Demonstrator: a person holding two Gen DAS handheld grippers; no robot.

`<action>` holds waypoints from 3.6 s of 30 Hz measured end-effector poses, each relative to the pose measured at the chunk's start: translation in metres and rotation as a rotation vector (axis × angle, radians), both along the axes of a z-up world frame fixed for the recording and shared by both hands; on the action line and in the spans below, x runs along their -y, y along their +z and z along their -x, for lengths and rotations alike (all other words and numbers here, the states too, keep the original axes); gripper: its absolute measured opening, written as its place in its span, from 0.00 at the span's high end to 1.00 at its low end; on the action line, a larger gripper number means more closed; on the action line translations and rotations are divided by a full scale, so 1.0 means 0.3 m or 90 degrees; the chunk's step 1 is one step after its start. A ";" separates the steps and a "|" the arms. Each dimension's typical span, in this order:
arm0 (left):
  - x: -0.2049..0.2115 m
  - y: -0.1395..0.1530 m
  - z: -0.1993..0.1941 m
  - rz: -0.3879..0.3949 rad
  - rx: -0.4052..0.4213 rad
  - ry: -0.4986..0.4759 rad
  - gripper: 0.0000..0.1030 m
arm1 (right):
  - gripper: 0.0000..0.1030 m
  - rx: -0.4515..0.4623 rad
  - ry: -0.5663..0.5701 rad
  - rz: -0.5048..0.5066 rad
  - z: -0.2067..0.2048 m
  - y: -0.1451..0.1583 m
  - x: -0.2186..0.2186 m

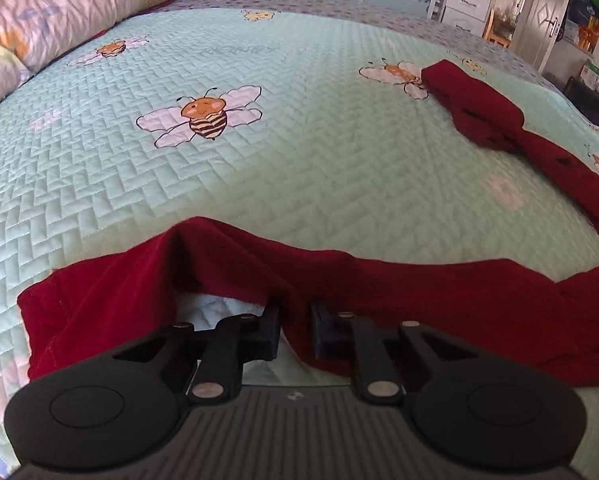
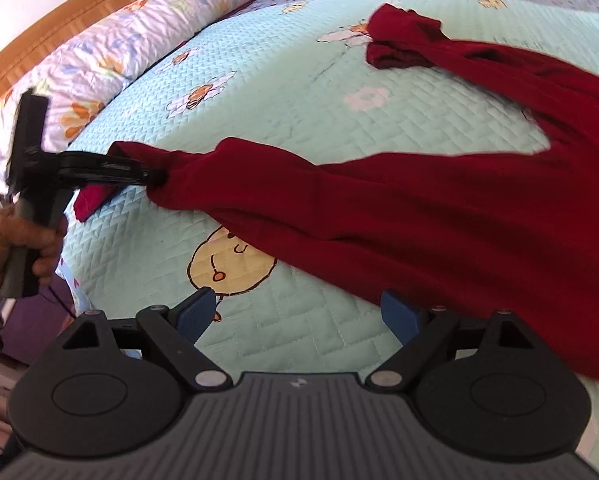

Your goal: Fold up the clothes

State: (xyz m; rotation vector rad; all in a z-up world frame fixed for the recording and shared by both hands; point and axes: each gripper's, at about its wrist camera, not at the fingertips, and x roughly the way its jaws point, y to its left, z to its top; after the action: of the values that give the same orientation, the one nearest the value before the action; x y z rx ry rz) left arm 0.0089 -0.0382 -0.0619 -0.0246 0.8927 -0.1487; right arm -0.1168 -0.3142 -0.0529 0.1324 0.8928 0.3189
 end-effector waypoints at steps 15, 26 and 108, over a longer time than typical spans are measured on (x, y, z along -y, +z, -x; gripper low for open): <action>0.067 0.025 -0.092 -0.088 -0.014 -0.020 0.88 | 0.14 0.067 -0.014 0.179 -0.409 -0.059 -0.142; 0.072 0.013 -0.100 -0.087 -0.025 -0.023 0.88 | 0.21 0.083 0.032 0.115 -0.388 0.013 -0.210; 0.011 -0.004 -0.064 0.048 -0.041 0.103 0.54 | 0.13 0.039 0.068 0.120 -0.461 -0.069 -0.267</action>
State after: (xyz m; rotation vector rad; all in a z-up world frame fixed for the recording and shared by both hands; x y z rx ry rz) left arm 0.0280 -0.0415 -0.0631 -0.1726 0.9454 -0.0314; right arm 0.0214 -0.2342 -0.0737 -0.0995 0.8663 0.3340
